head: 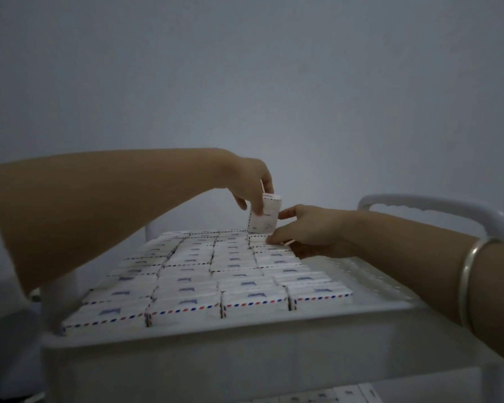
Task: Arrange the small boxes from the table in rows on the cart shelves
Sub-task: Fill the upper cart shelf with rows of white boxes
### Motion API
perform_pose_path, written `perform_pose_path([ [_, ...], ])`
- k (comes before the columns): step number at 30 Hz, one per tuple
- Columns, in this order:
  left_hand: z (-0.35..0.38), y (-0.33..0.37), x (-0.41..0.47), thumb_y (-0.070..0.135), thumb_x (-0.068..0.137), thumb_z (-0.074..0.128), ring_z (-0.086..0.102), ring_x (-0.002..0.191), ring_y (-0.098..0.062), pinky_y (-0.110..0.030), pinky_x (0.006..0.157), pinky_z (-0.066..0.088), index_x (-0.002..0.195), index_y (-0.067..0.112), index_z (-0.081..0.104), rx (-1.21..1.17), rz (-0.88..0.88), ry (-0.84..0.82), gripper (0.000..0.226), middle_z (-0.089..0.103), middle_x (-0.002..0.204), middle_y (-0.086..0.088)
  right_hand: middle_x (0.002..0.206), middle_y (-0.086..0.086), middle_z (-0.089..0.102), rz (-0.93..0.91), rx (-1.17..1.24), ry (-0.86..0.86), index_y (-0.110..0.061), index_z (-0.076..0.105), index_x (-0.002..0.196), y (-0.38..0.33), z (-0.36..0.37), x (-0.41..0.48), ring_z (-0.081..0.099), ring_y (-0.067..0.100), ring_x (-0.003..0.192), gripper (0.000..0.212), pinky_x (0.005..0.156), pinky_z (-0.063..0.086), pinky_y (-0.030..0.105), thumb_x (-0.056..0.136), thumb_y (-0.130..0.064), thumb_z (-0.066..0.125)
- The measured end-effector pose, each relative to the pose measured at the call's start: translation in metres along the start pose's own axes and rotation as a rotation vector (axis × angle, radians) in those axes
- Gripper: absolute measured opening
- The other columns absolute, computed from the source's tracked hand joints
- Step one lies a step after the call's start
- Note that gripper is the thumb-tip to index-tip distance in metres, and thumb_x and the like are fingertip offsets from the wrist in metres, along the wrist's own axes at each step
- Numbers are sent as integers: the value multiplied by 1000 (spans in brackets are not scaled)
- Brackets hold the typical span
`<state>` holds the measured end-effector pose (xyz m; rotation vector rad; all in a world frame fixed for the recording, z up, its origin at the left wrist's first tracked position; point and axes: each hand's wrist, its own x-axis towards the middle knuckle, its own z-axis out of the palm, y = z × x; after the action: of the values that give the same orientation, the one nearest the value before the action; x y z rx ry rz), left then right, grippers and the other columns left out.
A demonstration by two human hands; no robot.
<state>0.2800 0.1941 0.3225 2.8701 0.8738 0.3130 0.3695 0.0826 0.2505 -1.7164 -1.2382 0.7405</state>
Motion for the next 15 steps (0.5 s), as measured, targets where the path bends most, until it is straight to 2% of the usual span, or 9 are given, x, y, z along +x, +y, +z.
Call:
perform_pose_path([
  [3, 0, 2, 2, 2, 83, 72, 62, 80, -9, -15, 57, 54, 109, 12, 63, -45, 39, -19, 30, 63, 95, 3, 107, 11, 64, 29, 46, 50, -15, 29, 146, 1, -3, 2, 69, 16, 58, 79, 53, 58, 26, 81, -3, 73],
  [4, 0, 2, 3, 3, 83, 71, 63, 81, -9, -16, 59, 55, 111, 11, 63, -54, 44, -24, 30, 65, 96, 1, 109, 12, 64, 32, 55, 57, -16, 30, 145, 1, -4, 2, 69, 17, 57, 80, 52, 58, 27, 80, -3, 75],
  [7, 4, 0, 2, 5, 83, 73, 66, 81, -11, -21, 65, 58, 113, 8, 62, -71, 47, -69, 32, 68, 104, -7, 96, 9, 66, 29, 50, 64, -15, 39, 137, 0, -3, 1, 69, 15, 53, 68, 52, 58, 26, 80, -3, 74],
  [11, 13, 0, 1, 7, 83, 73, 65, 87, -13, -27, 76, 59, 114, 10, 60, 56, 0, -218, 34, 66, 112, -9, 106, 9, 61, 29, 6, 92, -20, 33, 143, -1, -2, 1, 65, 11, 44, 77, 45, 52, 20, 80, -6, 76],
  [13, 15, 1, 0, 5, 87, 67, 65, 96, -15, -28, 82, 58, 116, 9, 60, 72, -32, -284, 30, 65, 116, -9, 117, 11, 60, 21, -29, 98, -23, 37, 140, -1, -2, 0, 63, 10, 41, 69, 44, 50, 18, 83, -8, 73],
  [15, 16, 4, -2, 7, 90, 62, 64, 103, -16, -29, 87, 56, 119, 6, 62, 86, -43, -328, 30, 65, 118, -6, 113, 9, 63, 6, -73, 88, -24, 45, 133, 0, -3, -1, 64, 10, 44, 55, 45, 50, 18, 86, -10, 70],
])
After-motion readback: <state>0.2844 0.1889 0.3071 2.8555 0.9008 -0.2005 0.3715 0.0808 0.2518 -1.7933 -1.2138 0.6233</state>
